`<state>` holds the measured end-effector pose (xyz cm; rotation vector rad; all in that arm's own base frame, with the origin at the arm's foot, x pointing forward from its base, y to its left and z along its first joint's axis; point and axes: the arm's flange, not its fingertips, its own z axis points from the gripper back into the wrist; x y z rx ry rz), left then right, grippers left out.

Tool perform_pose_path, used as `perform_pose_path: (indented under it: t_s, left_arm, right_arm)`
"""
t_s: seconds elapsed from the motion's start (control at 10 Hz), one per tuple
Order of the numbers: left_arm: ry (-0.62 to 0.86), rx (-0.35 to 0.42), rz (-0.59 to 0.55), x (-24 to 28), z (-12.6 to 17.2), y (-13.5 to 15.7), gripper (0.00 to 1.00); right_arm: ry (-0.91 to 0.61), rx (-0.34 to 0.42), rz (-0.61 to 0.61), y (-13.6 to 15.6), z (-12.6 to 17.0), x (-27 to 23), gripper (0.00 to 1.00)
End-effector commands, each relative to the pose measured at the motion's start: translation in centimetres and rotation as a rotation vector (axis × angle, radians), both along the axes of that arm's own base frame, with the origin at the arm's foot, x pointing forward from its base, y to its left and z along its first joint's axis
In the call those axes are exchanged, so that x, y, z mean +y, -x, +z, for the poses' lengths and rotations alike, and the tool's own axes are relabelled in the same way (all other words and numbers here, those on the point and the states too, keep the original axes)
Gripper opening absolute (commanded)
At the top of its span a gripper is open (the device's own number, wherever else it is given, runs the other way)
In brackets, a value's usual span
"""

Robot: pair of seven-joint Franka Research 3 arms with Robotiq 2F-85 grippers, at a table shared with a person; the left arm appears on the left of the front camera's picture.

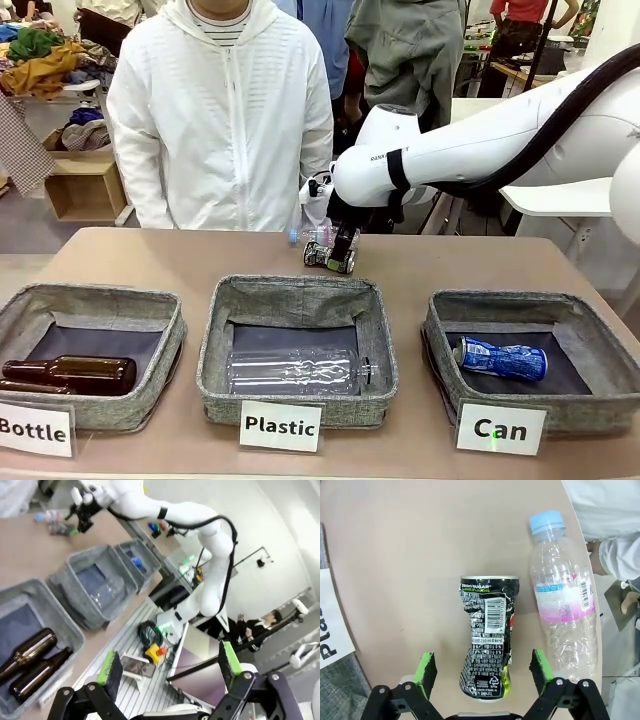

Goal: Sort the can waste into the basket.
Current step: Pick up the can waste from the table and place it in the right Fabric basket.

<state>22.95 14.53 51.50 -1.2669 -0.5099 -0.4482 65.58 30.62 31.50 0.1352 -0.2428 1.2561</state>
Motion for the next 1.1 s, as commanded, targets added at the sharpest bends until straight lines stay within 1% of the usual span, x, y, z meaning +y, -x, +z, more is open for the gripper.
perform_pose_path:
  t_s: [0.0, 0.1, 0.2, 0.3, 0.4, 0.5, 0.6, 0.7, 0.9, 1.0]
  left_arm:
    - [-0.091, 0.029, -0.051, -1.6, -1.4, -0.8, 1.0]
    - [-0.143, 0.056, -0.059, -2.0, -2.2, -1.3, 1.0]
    - [-0.199, 0.093, -0.125, -2.5, -3.1, -1.3, 1.0]
    - [-0.083, 0.05, -0.048, -1.9, -1.7, -1.3, 1.0]
    - [-0.083, 0.05, -0.048, -1.9, -1.7, -1.3, 1.0]
    - [-0.083, 0.05, -0.048, -1.9, -1.7, -1.3, 1.0]
    - [-0.083, 0.05, -0.048, -1.9, -1.7, -1.3, 1.0]
    - [-0.083, 0.05, -0.048, -1.9, -1.7, -1.3, 1.0]
    - [-0.083, 0.05, -0.048, -1.9, -1.7, -1.3, 1.0]
    - [-0.083, 0.05, -0.048, -1.9, -1.7, -1.3, 1.0]
  right_arm:
    - [0.012, 0.007, -0.043, -1.2, -0.6, 0.2, 1.0]
    - [0.01, 0.018, -0.05, -1.3, -1.1, 0.2, 1.0]
    - [0.01, 0.029, -0.052, -1.3, -1.5, 0.3, 1.0]
    - [0.018, 0.039, -0.062, -1.4, -1.8, 0.3, 1.0]
    - [0.035, 0.044, -0.062, -1.5, -2.1, 0.4, 1.0]
    - [0.05, 0.058, -0.061, -1.4, -2.2, 0.4, 0.44]
    - [0.065, 0.06, -0.06, -1.3, -2.2, 0.3, 0.42]
    - [0.068, 0.065, -0.057, -1.3, -2.1, 0.2, 0.0]
    - [0.065, 0.076, -0.051, -1.2, -2.0, 0.4, 0.0]
    - [0.064, 0.076, -0.043, -0.9, -1.7, 0.4, 0.13]
